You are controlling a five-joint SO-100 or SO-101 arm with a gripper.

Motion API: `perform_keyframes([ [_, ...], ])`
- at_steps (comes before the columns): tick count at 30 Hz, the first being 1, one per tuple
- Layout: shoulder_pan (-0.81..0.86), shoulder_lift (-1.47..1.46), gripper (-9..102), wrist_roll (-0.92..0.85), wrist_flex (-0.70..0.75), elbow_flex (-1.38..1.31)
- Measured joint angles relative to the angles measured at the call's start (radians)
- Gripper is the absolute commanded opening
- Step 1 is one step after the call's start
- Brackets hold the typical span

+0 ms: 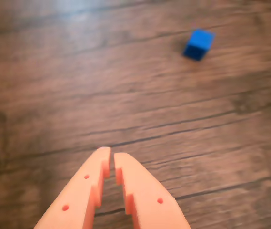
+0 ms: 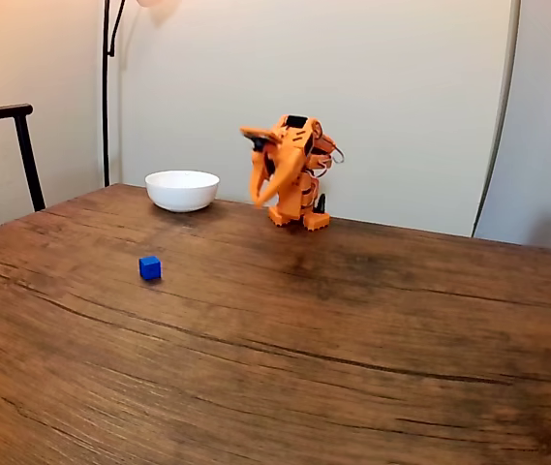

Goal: Grasp the cube and drop it in the bowl

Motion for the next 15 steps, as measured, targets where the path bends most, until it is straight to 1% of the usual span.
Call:
perform_keyframes([
  [3,0.023,0.0,0,0.003,0.011,-0.048],
  [9,0.075,0.002,0,-0.048,0.117,-0.158],
  [12,0.091,-0.021,0,-0.071,0.123,-0.189],
  [15,0.091,-0.117,0,-0.087,0.123,-0.238],
])
